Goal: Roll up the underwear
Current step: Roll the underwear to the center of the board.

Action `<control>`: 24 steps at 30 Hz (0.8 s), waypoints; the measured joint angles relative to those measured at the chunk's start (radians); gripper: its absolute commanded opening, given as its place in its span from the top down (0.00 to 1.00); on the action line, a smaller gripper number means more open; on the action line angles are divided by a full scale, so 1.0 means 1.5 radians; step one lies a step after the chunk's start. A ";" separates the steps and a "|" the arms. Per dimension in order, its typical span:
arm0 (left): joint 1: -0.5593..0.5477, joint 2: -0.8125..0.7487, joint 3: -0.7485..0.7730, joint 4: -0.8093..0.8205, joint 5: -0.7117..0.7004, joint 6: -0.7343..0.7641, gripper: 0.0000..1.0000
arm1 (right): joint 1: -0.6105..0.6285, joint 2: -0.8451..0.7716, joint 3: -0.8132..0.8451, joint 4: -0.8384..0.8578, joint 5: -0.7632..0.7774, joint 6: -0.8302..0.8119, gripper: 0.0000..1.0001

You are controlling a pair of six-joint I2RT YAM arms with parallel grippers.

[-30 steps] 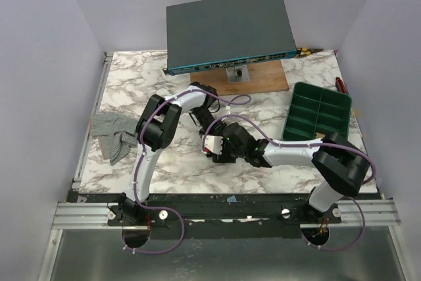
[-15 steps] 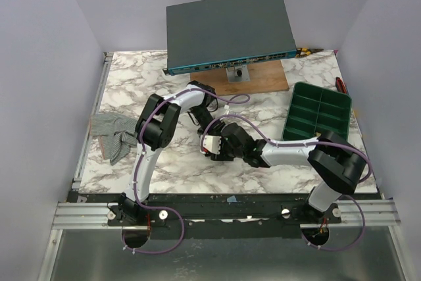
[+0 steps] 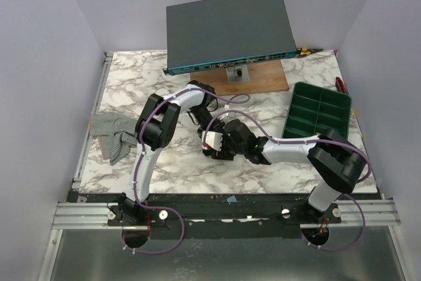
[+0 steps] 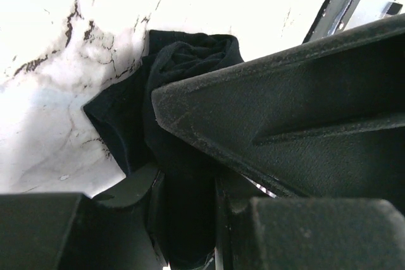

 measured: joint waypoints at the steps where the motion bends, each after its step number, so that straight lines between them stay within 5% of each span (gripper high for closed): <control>1: 0.000 0.000 0.000 0.000 0.000 0.002 0.95 | -0.003 0.001 0.002 -0.002 -0.007 0.000 0.36; 8: 0.004 0.000 0.000 -0.002 0.000 0.007 0.95 | -0.008 0.018 0.038 -0.052 -0.049 -0.004 0.54; 15: 0.008 0.000 0.000 -0.008 -0.004 0.011 0.86 | -0.011 0.039 0.081 -0.116 -0.069 -0.016 0.99; 24: 0.016 -0.012 -0.020 0.016 -0.001 -0.009 0.55 | -0.030 0.056 0.137 -0.203 -0.110 -0.019 1.00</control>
